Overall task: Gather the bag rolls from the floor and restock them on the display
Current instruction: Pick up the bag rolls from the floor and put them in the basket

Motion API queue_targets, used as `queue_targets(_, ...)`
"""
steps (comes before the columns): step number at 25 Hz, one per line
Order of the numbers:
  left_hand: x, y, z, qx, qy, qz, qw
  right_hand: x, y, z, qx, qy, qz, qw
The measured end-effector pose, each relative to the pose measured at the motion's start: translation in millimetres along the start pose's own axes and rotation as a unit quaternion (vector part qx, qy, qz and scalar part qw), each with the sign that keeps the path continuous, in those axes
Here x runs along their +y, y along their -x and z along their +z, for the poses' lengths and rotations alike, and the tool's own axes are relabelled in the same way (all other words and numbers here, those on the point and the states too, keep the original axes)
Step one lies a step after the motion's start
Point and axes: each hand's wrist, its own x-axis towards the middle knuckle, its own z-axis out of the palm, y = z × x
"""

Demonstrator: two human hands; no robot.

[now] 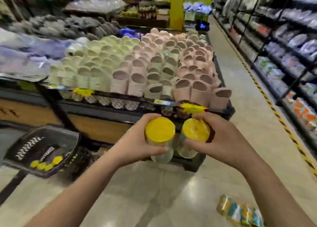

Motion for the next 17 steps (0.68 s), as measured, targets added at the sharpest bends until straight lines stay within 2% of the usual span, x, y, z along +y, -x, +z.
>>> queue_targets(5,-91.7,103.6,-174.7,0.115,-0.032,-0.070,0.990,-160.1,-93.1,142.4,-0.108,-0.017,-0.133,0.985)
queue_targets(8,-137.4,154.5,-252.4,0.172,-0.050,-0.102,0.979,-242.2,-128.1,219.5,-0.145,-0.040,-0.187,0.971)
queue_targets(13,-192.6,221.7,-355.6,0.258,-0.061,-0.166,0.950,-357.1,-174.2,314.8,-0.204,-0.046,-0.252,0.945)
queue_targets(17,-228.1,236.7,-411.7,0.306,-0.050,-0.192,0.931,-415.0,-218.0,373.9,-0.238,-0.044,-0.304,0.921)
